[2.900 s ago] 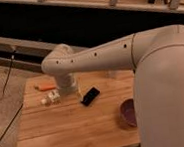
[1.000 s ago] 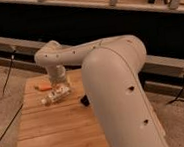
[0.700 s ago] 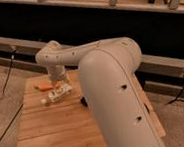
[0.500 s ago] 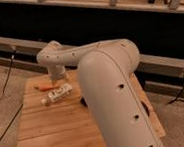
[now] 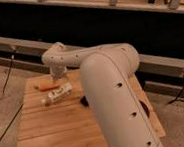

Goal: Stand the bottle upright

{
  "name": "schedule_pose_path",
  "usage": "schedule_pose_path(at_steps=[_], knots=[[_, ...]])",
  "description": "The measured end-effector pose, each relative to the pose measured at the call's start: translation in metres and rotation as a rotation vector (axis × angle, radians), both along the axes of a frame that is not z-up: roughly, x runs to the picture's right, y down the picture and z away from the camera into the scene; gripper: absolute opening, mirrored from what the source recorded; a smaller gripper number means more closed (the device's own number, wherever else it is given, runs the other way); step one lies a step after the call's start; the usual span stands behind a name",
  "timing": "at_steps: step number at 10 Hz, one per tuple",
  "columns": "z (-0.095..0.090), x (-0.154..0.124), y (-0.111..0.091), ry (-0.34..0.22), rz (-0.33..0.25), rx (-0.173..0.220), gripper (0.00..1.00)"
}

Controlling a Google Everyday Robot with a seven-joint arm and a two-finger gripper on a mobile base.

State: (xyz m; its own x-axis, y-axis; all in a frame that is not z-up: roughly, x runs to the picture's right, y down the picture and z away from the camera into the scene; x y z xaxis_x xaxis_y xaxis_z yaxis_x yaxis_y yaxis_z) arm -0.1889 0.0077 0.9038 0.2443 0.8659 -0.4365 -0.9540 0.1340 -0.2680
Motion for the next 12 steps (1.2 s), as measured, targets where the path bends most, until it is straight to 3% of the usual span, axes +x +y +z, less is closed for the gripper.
schedule_pose_path(at_steps=[7,10,12], knots=[[0.037,-0.019,-0.011,-0.107,0.000,0.032,0.65],[0.048,-0.026,-0.006,-0.113,0.009,-0.001,0.65],[0.056,-0.022,0.001,-0.085,0.034,-0.045,0.65]])
